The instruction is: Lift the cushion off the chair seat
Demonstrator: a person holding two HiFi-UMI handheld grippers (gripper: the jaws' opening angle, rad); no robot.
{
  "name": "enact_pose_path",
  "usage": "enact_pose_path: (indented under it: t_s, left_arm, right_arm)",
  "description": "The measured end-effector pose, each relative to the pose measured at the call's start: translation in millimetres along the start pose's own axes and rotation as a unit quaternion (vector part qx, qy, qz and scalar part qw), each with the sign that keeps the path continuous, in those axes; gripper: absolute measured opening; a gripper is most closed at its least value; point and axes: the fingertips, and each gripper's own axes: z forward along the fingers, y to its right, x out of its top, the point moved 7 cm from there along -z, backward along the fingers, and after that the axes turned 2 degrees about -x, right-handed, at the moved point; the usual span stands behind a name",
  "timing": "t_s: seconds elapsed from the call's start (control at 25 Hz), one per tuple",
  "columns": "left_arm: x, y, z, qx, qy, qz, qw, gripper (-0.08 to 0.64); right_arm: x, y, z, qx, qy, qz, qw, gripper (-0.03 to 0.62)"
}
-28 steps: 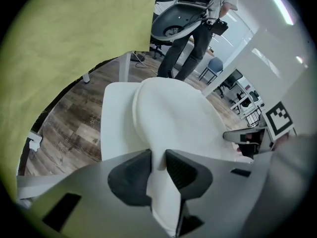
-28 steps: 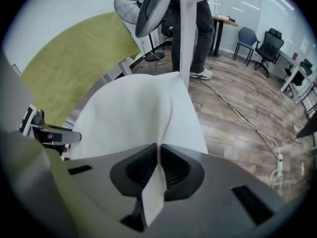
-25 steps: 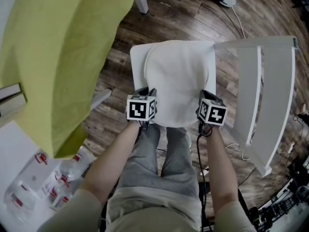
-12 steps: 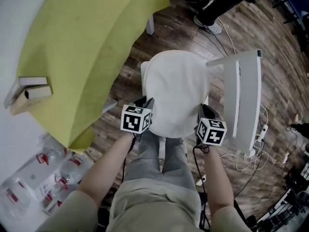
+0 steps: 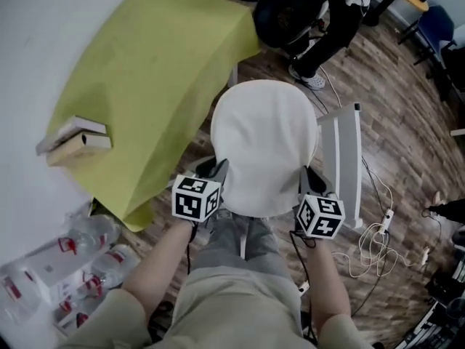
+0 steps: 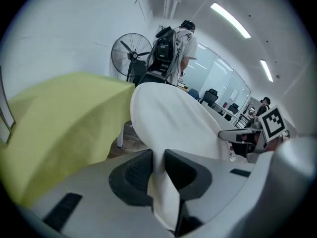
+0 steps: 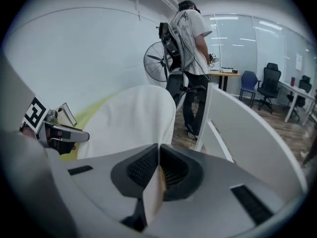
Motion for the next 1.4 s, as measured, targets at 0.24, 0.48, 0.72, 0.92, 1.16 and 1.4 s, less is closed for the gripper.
enact_pose_path:
  t_s: [0.24,0.48,0.72,0.92,1.16,1.4]
  left_arm:
    - [41.8,11.1,-64.3,0.003,0.062,0.014,0.9980,0.092]
    - [75.8,31.4,-122.6,-0.001,0.112,0.036,0.9931,0.092]
    - [96.8,48.1,-169.5,0.003,0.155,0.060,0.9860,0.092]
    - [106.6,60.8,-200.5,0.009,0.183,0.081,0.9797,0.092]
    - [112.5,71.5,-213.4,0.014,0.204,0.088,0.9750,0.092]
    - [114.9,72.0,-214.7,0.014,0.207,0.087,0.9743,0.092]
  right_arm:
    - [54.2,-30.1,-60.1,0.017,0.058,-0.026,0.998,0.035]
    - [99.8,-48.7,-117.5,0.031,0.123,-0.036,0.991,0.035]
    - [123.0,-64.0,-159.3,0.040,0.176,-0.041,0.983,0.035]
    - [133.1,-70.0,-179.8,0.047,0.199,-0.050,0.978,0.035]
    - [146.0,-69.4,-193.0,0.051,0.223,-0.060,0.972,0.035]
    - [150.4,-69.0,-192.8,0.054,0.224,-0.067,0.971,0.035]
